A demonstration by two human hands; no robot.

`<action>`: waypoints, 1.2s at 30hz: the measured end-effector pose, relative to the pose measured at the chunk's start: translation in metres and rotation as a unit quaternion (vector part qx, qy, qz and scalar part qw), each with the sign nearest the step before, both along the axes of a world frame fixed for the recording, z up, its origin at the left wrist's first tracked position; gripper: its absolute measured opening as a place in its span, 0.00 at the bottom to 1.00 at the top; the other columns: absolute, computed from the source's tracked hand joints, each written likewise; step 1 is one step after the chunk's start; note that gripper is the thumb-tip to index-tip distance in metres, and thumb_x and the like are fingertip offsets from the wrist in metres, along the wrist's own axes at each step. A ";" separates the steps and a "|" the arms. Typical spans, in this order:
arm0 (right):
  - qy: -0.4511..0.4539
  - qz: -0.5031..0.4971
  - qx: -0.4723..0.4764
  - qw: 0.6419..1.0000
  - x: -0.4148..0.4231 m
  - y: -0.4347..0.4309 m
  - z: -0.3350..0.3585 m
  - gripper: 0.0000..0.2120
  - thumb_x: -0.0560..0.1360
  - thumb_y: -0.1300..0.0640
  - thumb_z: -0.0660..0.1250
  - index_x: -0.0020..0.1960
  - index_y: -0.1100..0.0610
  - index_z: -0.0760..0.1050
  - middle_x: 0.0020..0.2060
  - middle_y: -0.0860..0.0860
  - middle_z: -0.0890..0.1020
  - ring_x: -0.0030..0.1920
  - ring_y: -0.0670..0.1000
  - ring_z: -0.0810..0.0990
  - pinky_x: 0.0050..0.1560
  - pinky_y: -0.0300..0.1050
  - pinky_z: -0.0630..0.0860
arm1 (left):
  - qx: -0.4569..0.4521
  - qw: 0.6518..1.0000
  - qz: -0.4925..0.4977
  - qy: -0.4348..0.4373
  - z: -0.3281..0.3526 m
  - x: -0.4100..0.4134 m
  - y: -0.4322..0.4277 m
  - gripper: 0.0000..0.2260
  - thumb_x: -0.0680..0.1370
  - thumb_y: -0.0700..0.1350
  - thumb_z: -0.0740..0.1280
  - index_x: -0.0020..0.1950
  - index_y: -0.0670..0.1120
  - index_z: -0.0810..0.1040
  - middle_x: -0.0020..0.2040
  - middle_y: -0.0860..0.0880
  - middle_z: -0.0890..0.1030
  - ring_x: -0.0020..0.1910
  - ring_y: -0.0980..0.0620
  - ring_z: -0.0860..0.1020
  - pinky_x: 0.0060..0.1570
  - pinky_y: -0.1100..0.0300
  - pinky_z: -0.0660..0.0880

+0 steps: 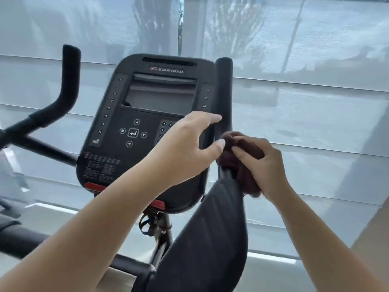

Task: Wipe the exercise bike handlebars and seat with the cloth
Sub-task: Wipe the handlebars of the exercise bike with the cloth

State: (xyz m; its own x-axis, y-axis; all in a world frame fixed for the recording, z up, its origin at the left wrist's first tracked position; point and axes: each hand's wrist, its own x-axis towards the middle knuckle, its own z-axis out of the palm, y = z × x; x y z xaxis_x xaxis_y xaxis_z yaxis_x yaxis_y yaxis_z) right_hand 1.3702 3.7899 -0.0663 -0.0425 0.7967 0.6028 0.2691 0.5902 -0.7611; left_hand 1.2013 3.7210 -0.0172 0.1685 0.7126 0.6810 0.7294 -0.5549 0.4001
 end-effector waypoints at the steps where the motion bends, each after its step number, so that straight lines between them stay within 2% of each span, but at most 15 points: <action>1: -0.007 0.024 0.020 0.999 0.005 -0.012 -0.008 0.10 0.67 0.57 0.74 0.43 0.43 0.80 0.49 0.52 0.80 0.51 0.45 0.78 0.57 0.41 0.73 | -0.027 1.000 -0.006 -0.001 -0.008 0.000 -0.010 0.21 0.73 0.50 0.65 0.66 0.50 0.70 0.61 0.56 0.73 0.59 0.65 0.67 0.52 0.82 0.58; 3: -0.032 0.062 0.059 0.996 0.013 -0.029 -0.019 0.09 0.65 0.54 0.73 0.43 0.41 0.80 0.46 0.48 0.79 0.49 0.41 0.78 0.51 0.30 0.71 | -0.079 0.997 -0.012 -0.015 -0.024 0.003 -0.028 0.24 0.70 0.56 0.65 0.65 0.54 0.69 0.60 0.60 0.72 0.57 0.68 0.67 0.50 0.84 0.59; 5: -0.041 0.066 0.072 0.994 0.013 -0.025 -0.018 0.10 0.66 0.55 0.73 0.43 0.41 0.80 0.45 0.47 0.78 0.49 0.39 0.77 0.50 0.26 0.69 | -0.105 0.994 -0.005 -0.011 -0.039 0.009 -0.041 0.27 0.67 0.59 0.65 0.66 0.56 0.68 0.60 0.62 0.72 0.58 0.70 0.67 0.51 0.83 0.60; 10: 0.037 0.010 0.060 0.997 -0.009 0.008 0.001 0.11 0.69 0.59 0.72 0.47 0.46 0.78 0.48 0.52 0.73 0.45 0.35 0.73 0.54 0.29 0.69 | -0.119 0.992 0.033 -0.028 -0.064 0.029 -0.060 0.26 0.70 0.55 0.69 0.67 0.54 0.68 0.61 0.63 0.71 0.59 0.70 0.66 0.57 0.79 0.61; 14: 0.088 0.060 0.008 0.994 0.007 -0.002 -0.020 0.15 0.68 0.59 0.73 0.40 0.37 0.77 0.48 0.52 0.78 0.44 0.34 0.76 0.48 0.26 0.70 | -0.105 0.991 0.059 -0.061 -0.068 0.036 -0.066 0.28 0.67 0.57 0.66 0.66 0.50 0.71 0.59 0.62 0.72 0.59 0.68 0.68 0.58 0.78 0.61; 18: 0.123 0.121 -0.036 0.984 0.017 -0.028 -0.048 0.08 0.66 0.54 0.73 0.42 0.42 0.81 0.47 0.51 0.82 0.46 0.40 0.80 0.48 0.33 0.75 | -0.103 0.990 0.071 -0.069 -0.068 0.037 -0.066 0.23 0.70 0.48 0.71 0.65 0.49 0.72 0.60 0.58 0.73 0.60 0.64 0.69 0.58 0.77 0.62; 22: 0.137 0.039 0.018 0.990 -0.002 -0.015 -0.022 0.11 0.69 0.62 0.72 0.43 0.46 0.77 0.48 0.56 0.77 0.44 0.31 0.74 0.49 0.23 0.67 | -0.098 0.990 0.079 -0.071 -0.070 0.038 -0.067 0.23 0.71 0.48 0.70 0.65 0.48 0.72 0.60 0.58 0.73 0.58 0.66 0.70 0.56 0.80 0.60; 24: 0.162 0.040 0.001 0.986 -0.005 -0.017 -0.026 0.11 0.70 0.61 0.71 0.43 0.46 0.77 0.49 0.55 0.77 0.45 0.32 0.76 0.52 0.28 0.70 | -0.090 0.990 0.077 -0.072 -0.071 0.038 -0.068 0.23 0.71 0.47 0.71 0.65 0.48 0.72 0.59 0.60 0.73 0.57 0.69 0.69 0.54 0.81 0.60; 25: 0.175 0.047 -0.029 0.983 -0.002 -0.022 -0.037 0.10 0.70 0.60 0.72 0.43 0.45 0.78 0.49 0.55 0.79 0.47 0.37 0.78 0.54 0.34 0.73 | -0.087 0.991 0.075 -0.073 -0.072 0.038 -0.068 0.23 0.71 0.47 0.71 0.65 0.48 0.72 0.58 0.60 0.73 0.58 0.70 0.68 0.54 0.81 0.60; 27: 0.203 0.090 -0.124 0.967 0.009 -0.036 -0.054 0.05 0.69 0.57 0.72 0.43 0.48 0.81 0.47 0.55 0.82 0.48 0.53 0.81 0.53 0.52 0.77 | -0.077 0.991 0.074 -0.081 -0.073 0.038 -0.067 0.22 0.70 0.48 0.71 0.64 0.48 0.74 0.57 0.60 0.73 0.58 0.69 0.69 0.55 0.80 0.61; 28: 0.211 0.121 -0.167 0.955 0.016 -0.041 -0.058 0.04 0.68 0.55 0.72 0.43 0.49 0.81 0.44 0.55 0.83 0.46 0.58 0.82 0.50 0.56 0.78 | -0.070 0.991 0.077 -0.084 -0.073 0.037 -0.066 0.22 0.70 0.48 0.72 0.63 0.48 0.75 0.57 0.59 0.74 0.58 0.68 0.70 0.55 0.80 0.61; 30: 0.186 0.129 -0.179 0.957 0.032 -0.044 -0.057 0.03 0.68 0.57 0.72 0.42 0.50 0.81 0.41 0.53 0.84 0.43 0.57 0.82 0.43 0.51 0.80 | -0.062 0.991 0.079 -0.088 -0.073 0.035 -0.068 0.19 0.70 0.47 0.72 0.60 0.49 0.76 0.57 0.57 0.76 0.57 0.65 0.72 0.57 0.76 0.64; 33: 0.121 0.041 -0.085 0.988 0.046 -0.040 -0.034 0.06 0.69 0.59 0.72 0.42 0.48 0.80 0.47 0.55 0.81 0.38 0.53 0.83 0.33 0.43 0.78 | -0.073 0.991 0.058 -0.091 -0.074 0.027 -0.075 0.17 0.71 0.45 0.71 0.60 0.50 0.77 0.57 0.56 0.76 0.58 0.64 0.72 0.60 0.67 0.68; 35: 0.040 0.008 -0.004 0.999 0.045 -0.037 -0.014 0.09 0.69 0.59 0.72 0.41 0.44 0.79 0.49 0.51 0.75 0.33 0.51 0.82 0.26 0.38 0.76 | -0.072 0.993 0.045 -0.082 -0.076 0.022 -0.080 0.17 0.72 0.45 0.70 0.60 0.49 0.76 0.57 0.57 0.75 0.58 0.64 0.71 0.60 0.69 0.67; 36: -0.036 -0.008 0.037 0.999 0.042 -0.035 -0.004 0.11 0.69 0.59 0.72 0.41 0.42 0.78 0.48 0.49 0.73 0.35 0.49 0.81 0.29 0.34 0.76 | -0.067 0.994 0.043 -0.081 -0.078 0.020 -0.082 0.17 0.72 0.44 0.70 0.61 0.48 0.76 0.57 0.57 0.75 0.58 0.64 0.71 0.59 0.71 0.66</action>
State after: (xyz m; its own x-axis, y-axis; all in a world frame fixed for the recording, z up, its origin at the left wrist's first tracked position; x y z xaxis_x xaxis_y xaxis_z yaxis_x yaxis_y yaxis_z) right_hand 1.4125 3.7544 -0.0703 -0.0757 0.7513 0.6556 0.3317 0.6390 -0.6940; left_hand 1.2210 3.6391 -0.0951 0.0000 0.8061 0.5918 0.6918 -0.4273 0.5820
